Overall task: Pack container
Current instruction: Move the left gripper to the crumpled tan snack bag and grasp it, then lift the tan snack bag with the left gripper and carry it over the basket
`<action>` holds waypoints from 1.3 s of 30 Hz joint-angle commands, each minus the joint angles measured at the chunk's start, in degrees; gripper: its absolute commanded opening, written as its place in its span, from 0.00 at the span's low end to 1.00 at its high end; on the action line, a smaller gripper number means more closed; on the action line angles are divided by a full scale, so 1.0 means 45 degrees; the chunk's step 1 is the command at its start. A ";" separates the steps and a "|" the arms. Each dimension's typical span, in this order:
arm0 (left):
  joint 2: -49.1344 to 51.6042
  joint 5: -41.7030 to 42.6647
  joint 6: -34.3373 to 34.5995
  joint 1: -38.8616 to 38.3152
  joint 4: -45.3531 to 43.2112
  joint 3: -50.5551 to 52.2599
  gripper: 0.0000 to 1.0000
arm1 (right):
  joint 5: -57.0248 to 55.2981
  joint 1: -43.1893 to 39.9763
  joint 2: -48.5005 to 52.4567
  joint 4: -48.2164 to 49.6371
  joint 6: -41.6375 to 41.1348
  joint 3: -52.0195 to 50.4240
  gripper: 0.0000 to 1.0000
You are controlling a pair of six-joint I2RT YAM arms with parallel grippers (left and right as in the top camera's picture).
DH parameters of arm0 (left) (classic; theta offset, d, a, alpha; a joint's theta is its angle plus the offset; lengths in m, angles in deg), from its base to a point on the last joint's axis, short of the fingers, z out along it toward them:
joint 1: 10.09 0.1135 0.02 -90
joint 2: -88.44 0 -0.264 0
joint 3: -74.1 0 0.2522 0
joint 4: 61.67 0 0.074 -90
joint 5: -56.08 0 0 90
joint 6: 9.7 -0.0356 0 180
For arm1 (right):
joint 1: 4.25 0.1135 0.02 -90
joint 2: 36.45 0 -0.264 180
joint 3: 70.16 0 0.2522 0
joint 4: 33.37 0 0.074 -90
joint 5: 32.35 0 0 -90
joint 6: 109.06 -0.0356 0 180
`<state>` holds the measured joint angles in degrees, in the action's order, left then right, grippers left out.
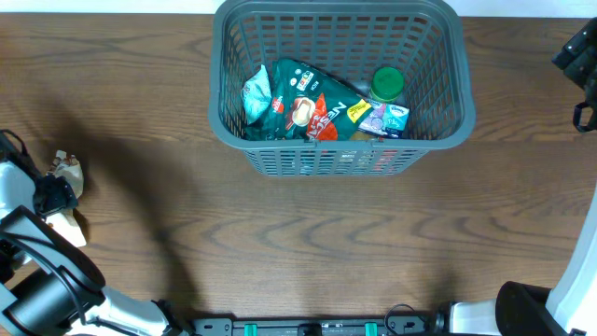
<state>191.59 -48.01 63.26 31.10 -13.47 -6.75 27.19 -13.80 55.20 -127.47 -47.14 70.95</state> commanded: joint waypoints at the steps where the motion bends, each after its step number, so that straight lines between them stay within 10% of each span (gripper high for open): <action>1: 0.0617 0.1093 -0.0257 0.0034 0.0015 0.0039 0.95 | -0.0131 -0.0053 -0.0034 -0.0024 -0.0131 -0.0015 0.99; 13: 0.1982 0.2424 0.0185 -0.0403 0.0044 0.0039 0.84 | -0.0131 -0.0053 -0.0034 -0.0024 -0.0131 -0.0015 0.99; 17: 0.2006 0.4061 0.0180 -0.0437 0.0000 0.0034 0.06 | -0.0131 -0.0053 -0.0034 -0.0024 -0.0131 -0.0015 0.99; 39: -0.1778 1.1458 0.2885 -0.0801 0.0437 -0.2059 0.06 | -0.0131 -0.0053 -0.0034 -0.0024 -0.0136 -0.0015 0.99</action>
<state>189.62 -5.56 74.32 28.74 -11.57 -11.25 27.19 -13.80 55.20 -127.47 -47.14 70.95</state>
